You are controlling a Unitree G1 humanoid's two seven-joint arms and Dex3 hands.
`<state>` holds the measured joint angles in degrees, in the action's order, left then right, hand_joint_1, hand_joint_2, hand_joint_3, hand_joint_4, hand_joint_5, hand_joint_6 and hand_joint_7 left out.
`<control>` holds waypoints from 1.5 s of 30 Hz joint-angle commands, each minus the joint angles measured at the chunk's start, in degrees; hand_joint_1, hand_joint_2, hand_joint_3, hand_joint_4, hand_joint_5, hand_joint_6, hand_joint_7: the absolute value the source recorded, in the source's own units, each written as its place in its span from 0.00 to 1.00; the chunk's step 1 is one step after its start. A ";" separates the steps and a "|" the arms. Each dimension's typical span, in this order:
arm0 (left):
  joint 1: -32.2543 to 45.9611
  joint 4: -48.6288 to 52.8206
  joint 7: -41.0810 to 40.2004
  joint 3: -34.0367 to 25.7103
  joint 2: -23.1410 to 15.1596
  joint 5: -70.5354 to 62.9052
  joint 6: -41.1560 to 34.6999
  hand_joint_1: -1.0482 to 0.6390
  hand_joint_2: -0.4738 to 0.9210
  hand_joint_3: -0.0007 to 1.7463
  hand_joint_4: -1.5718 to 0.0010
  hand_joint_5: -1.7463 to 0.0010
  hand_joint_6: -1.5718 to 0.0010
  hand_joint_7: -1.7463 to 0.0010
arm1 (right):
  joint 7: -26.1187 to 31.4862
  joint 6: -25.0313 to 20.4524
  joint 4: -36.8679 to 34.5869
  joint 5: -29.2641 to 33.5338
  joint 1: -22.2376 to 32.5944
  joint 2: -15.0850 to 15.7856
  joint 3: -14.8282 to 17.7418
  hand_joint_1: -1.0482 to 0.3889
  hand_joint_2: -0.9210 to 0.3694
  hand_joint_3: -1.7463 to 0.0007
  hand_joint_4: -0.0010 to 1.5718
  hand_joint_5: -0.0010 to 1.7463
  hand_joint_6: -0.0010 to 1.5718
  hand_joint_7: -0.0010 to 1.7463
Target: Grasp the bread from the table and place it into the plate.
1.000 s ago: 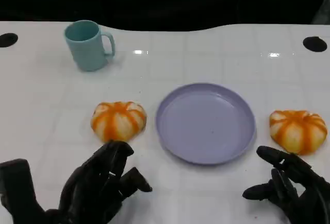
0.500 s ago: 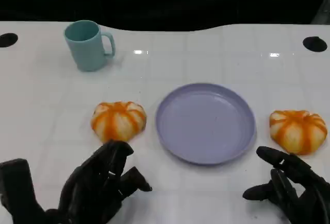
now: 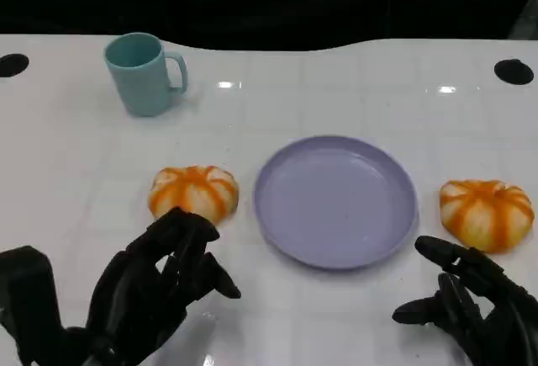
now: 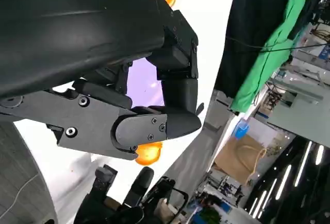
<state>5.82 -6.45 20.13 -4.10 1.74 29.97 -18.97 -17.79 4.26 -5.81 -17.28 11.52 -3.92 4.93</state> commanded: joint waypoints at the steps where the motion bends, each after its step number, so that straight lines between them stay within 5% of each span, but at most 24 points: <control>1: -4.04 -0.80 0.51 2.82 -7.95 -12.06 7.73 0.30 1.00 0.29 0.62 0.00 0.68 0.16 | 0.08 0.87 0.01 -0.07 -0.22 0.33 0.13 0.19 0.00 0.83 0.53 0.58 0.60 0.27; 2: -7.05 -1.61 0.38 4.96 -13.24 -20.86 12.84 0.29 1.00 0.21 0.74 0.26 0.76 0.42 | 0.10 0.95 0.01 0.03 -0.29 0.22 -0.01 0.19 0.00 0.83 0.53 0.58 0.60 0.27; 3: -9.07 -2.04 0.29 6.40 -16.71 -26.97 16.46 0.28 1.00 0.15 0.76 0.49 0.74 0.70 | 0.11 1.00 0.01 0.10 -0.34 0.14 -0.09 0.19 0.00 0.83 0.53 0.58 0.60 0.27; 5: -14.38 -2.93 -0.33 10.54 -23.44 -40.66 18.43 0.28 1.00 0.12 0.77 0.62 0.72 0.86 | 0.04 1.02 -0.03 -0.07 -0.42 -0.05 -0.11 0.19 0.00 0.83 0.53 0.57 0.60 0.27; 7: -19.79 -3.72 -0.81 14.76 -29.73 -54.03 18.48 0.28 0.99 0.05 0.93 0.73 0.80 0.96 | -0.06 0.75 0.04 -0.53 -0.47 -0.27 -0.06 0.19 0.00 0.83 0.53 0.57 0.61 0.27; 45: -21.00 -2.65 0.04 16.13 -30.03 -60.80 19.31 0.28 1.00 0.01 0.96 0.78 0.82 1.00 | 0.66 0.59 -0.22 0.32 -0.38 0.05 -0.08 0.19 0.00 0.83 0.53 0.57 0.59 0.30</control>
<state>-15.64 -9.29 19.63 12.10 -27.54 -30.76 0.38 -17.51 4.37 -6.02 -17.11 10.93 -4.70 4.40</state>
